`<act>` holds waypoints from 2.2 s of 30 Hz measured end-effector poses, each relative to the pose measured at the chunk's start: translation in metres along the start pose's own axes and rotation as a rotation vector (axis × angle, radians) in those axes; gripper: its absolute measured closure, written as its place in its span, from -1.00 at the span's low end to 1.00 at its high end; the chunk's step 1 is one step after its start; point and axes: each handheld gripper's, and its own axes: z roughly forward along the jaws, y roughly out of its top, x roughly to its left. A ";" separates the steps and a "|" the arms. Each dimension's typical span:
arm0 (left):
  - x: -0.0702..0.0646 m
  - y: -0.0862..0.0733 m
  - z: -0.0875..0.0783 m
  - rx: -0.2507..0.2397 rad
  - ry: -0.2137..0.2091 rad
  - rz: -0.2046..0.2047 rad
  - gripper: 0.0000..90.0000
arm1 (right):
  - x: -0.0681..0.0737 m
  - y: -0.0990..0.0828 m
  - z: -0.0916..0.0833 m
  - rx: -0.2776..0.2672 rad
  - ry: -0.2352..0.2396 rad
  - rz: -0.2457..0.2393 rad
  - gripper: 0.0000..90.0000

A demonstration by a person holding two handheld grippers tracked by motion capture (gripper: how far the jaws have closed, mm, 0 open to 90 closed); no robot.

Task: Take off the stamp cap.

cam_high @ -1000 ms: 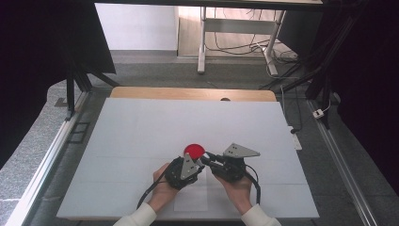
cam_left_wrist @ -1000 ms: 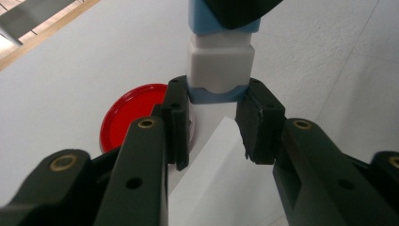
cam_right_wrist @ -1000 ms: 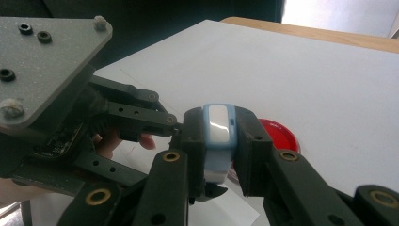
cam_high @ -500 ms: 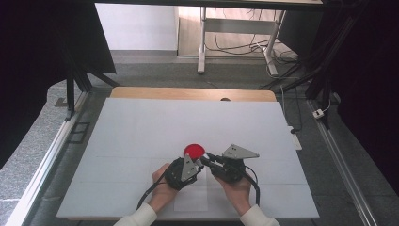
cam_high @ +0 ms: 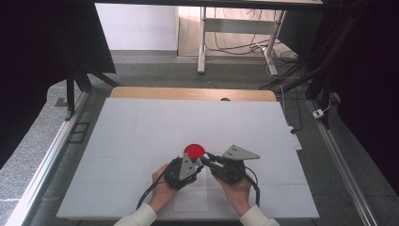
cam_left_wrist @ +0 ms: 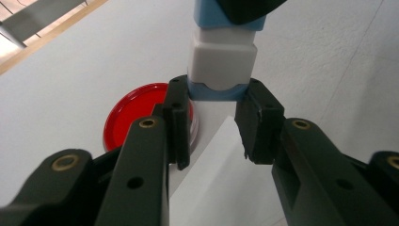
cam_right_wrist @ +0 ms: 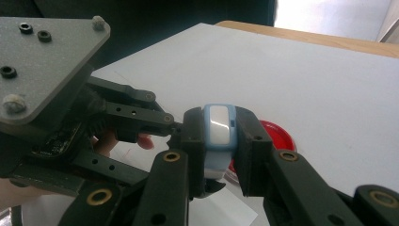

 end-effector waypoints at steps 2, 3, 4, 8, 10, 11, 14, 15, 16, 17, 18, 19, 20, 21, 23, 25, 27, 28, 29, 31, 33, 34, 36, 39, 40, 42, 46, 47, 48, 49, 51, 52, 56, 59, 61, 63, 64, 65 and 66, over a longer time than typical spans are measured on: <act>0.000 0.000 0.000 0.001 -0.007 -0.005 0.48 | 0.000 0.000 0.000 0.004 0.000 -0.003 0.66; 0.000 0.000 0.000 0.002 -0.005 -0.002 0.48 | 0.000 0.000 0.000 0.005 0.000 -0.003 0.66; 0.000 0.000 0.000 0.005 0.000 0.008 0.48 | 0.000 0.000 0.000 0.009 0.001 -0.003 0.66; 0.000 0.000 0.000 0.013 0.011 0.046 0.48 | -0.001 0.001 0.001 0.014 0.003 -0.006 0.66; -0.001 0.000 0.000 0.015 0.019 0.069 0.48 | -0.001 0.001 0.001 0.016 0.005 -0.007 0.66; -0.001 0.000 0.000 0.014 0.018 0.070 0.48 | -0.001 0.001 0.001 0.017 0.007 -0.008 0.66; 0.000 0.000 0.000 0.010 0.022 0.078 0.48 | -0.001 0.001 0.000 0.016 0.009 -0.007 0.66; 0.000 0.000 -0.001 0.008 0.021 0.074 0.48 | -0.001 0.001 0.001 0.010 0.008 -0.005 0.67; 0.000 0.000 -0.001 0.006 0.018 0.067 0.48 | -0.001 0.001 0.000 0.010 0.007 -0.006 0.67; 0.001 -0.001 -0.001 0.001 0.012 0.054 0.48 | -0.001 0.001 0.000 0.007 0.005 -0.006 0.67; 0.002 -0.001 -0.001 -0.004 0.005 0.038 0.48 | 0.000 0.001 0.000 0.002 0.003 -0.005 0.67; 0.002 -0.001 -0.001 -0.011 -0.001 0.023 0.48 | 0.000 0.001 0.000 -0.001 0.001 -0.003 0.67; 0.002 -0.001 -0.001 -0.010 -0.003 0.020 0.48 | 0.000 0.001 0.000 -0.005 -0.001 0.000 0.67; 0.002 -0.001 -0.001 -0.011 -0.007 0.013 0.48 | 0.001 0.001 -0.001 -0.005 -0.003 0.001 0.67; 0.003 -0.002 0.000 -0.012 -0.015 0.003 0.48 | 0.001 0.000 0.000 -0.004 -0.008 -0.001 0.67; 0.003 -0.002 0.000 -0.013 -0.018 -0.004 0.48 | 0.002 0.000 0.000 -0.002 -0.010 0.001 0.67; 0.003 -0.002 0.000 -0.013 -0.026 -0.010 0.48 | 0.002 0.000 -0.001 0.001 -0.011 0.002 0.67; 0.003 -0.002 0.000 -0.013 -0.028 -0.012 0.48 | 0.002 0.000 0.000 0.004 -0.011 0.003 0.67; 0.003 -0.003 0.001 -0.013 -0.032 -0.014 0.48 | 0.001 0.000 0.000 0.005 -0.012 0.004 0.67; 0.003 -0.003 0.001 -0.011 -0.027 -0.005 0.48 | 0.001 0.000 0.000 0.010 -0.011 0.007 0.67; 0.002 -0.003 0.000 -0.008 -0.017 0.016 0.48 | 0.001 0.001 0.000 0.017 -0.008 0.008 0.67; 0.002 -0.003 0.000 -0.007 -0.014 0.023 0.48 | 0.000 0.001 0.000 0.021 -0.004 0.005 0.67; 0.002 -0.003 0.000 -0.001 -0.014 0.036 0.48 | -0.001 0.002 0.000 0.031 0.002 0.014 0.67; 0.001 -0.002 0.000 0.005 -0.005 0.053 0.48 | -0.003 0.003 0.000 0.039 0.010 0.022 0.67; 0.001 -0.003 0.001 0.005 -0.004 0.055 0.48 | -0.003 0.003 0.000 0.042 0.011 0.021 0.67; 0.001 -0.003 0.001 0.010 0.002 0.063 0.48 | -0.003 0.003 0.001 0.044 0.012 0.020 0.67; 0.001 -0.003 0.001 0.009 0.007 0.067 0.48 | -0.002 0.003 0.001 0.044 0.007 0.006 0.67; 0.001 -0.003 0.001 0.006 0.006 0.064 0.48 | -0.002 0.003 0.001 0.041 0.007 0.007 0.67; 0.001 -0.003 0.001 0.002 0.002 0.056 0.48 | -0.002 0.003 0.001 0.039 0.007 0.008 0.67; 0.001 -0.003 0.001 0.001 0.002 0.050 0.48 | -0.002 0.003 0.001 0.038 0.005 0.007 0.67; 0.002 -0.003 0.001 -0.002 -0.007 0.034 0.48 | -0.001 0.003 0.001 0.032 0.001 0.009 0.67; 0.003 -0.003 0.000 -0.001 -0.009 0.031 0.48 | 0.000 0.002 0.001 0.028 -0.003 0.010 0.67; 0.006 -0.005 0.000 -0.020 -0.038 -0.020 0.48 | 0.002 0.001 0.000 0.017 -0.013 0.006 0.67; 0.005 -0.005 0.000 -0.016 -0.023 0.002 0.48 | 0.003 0.002 0.000 0.018 -0.014 0.003 0.67; 0.004 -0.005 0.001 -0.001 -0.008 0.022 0.48 | 0.003 0.001 0.000 0.019 -0.015 0.001 0.67; 0.004 -0.008 0.002 0.029 0.010 0.053 0.48 | 0.002 0.002 -0.002 0.011 -0.034 -0.013 0.67; 0.006 -0.010 0.002 0.022 0.011 0.039 0.48 | 0.001 0.004 -0.004 0.004 -0.045 -0.022 0.67; 0.009 -0.011 0.001 0.017 0.010 0.024 0.48 | -0.001 0.005 -0.006 0.000 -0.041 -0.009 0.67; 0.011 -0.011 0.000 0.004 0.008 0.009 0.48 | -0.004 0.006 -0.008 -0.004 -0.033 0.008 0.67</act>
